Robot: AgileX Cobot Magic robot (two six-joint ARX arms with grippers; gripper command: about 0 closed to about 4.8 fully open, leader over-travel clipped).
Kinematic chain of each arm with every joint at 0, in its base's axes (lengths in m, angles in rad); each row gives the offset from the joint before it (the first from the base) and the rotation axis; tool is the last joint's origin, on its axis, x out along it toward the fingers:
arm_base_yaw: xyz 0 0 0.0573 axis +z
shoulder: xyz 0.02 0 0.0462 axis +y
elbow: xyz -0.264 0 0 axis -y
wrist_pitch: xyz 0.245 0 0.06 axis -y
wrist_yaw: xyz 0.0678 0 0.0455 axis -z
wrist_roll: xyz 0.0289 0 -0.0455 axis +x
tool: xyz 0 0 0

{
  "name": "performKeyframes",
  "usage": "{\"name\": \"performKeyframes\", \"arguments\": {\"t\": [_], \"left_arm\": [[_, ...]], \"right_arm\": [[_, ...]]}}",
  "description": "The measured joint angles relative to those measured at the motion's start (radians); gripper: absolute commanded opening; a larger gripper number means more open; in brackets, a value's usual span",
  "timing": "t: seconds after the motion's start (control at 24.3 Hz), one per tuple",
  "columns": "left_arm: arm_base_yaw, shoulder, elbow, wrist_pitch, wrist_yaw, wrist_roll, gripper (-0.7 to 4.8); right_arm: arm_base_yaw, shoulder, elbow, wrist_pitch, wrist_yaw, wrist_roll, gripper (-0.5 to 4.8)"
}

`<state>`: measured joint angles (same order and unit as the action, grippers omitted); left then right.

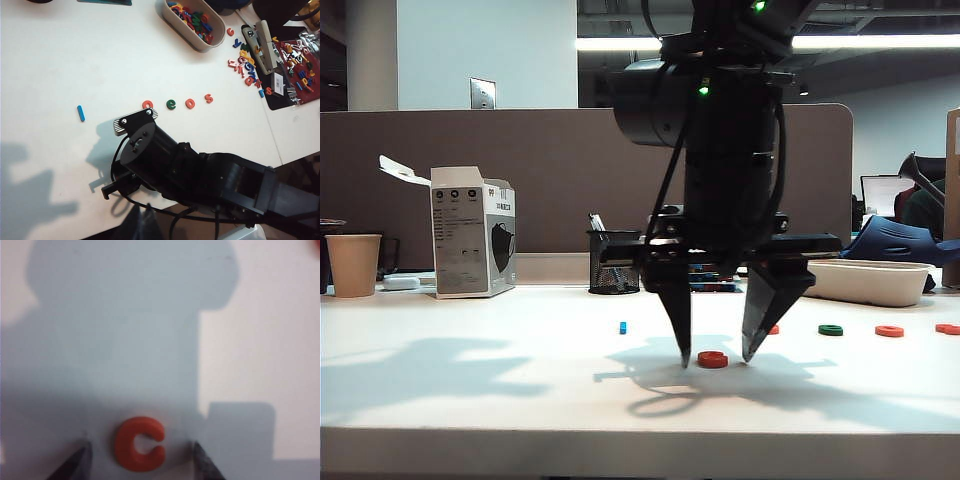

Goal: Select the appropriate letters from the row of letter magnets placed on the table to arrange into the word "cool".

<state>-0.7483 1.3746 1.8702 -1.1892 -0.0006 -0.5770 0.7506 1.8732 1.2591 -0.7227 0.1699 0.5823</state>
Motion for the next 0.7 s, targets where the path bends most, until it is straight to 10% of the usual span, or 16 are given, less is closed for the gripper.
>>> {"name": "performKeyframes", "arguments": {"t": [0.16, 0.49, 0.58, 0.62, 0.7], "left_arm": [[0.0, 0.0, 0.0, 0.0, 0.0, 0.0, -0.04], [0.0, 0.0, 0.0, 0.0, 0.0, 0.0, -0.04], [0.0, 0.0, 0.0, 0.0, 0.0, 0.0, -0.04], [0.0, 0.0, 0.0, 0.0, 0.0, 0.0, -0.04], [0.0, 0.0, 0.0, 0.0, 0.0, 0.0, -0.04]], "right_arm": [[0.0, 0.013, 0.036, -0.048, -0.017, -0.017, 4.54], [-0.007, 0.021, 0.203, -0.158, -0.012, -0.092, 4.34], [-0.006, 0.02, 0.267, -0.185, 0.019, -0.135, 2.87], [-0.007, 0.02, 0.291, -0.199, 0.05, -0.158, 0.33], [-0.014, 0.02, 0.343, -0.229, 0.146, -0.241, -0.06]]}}
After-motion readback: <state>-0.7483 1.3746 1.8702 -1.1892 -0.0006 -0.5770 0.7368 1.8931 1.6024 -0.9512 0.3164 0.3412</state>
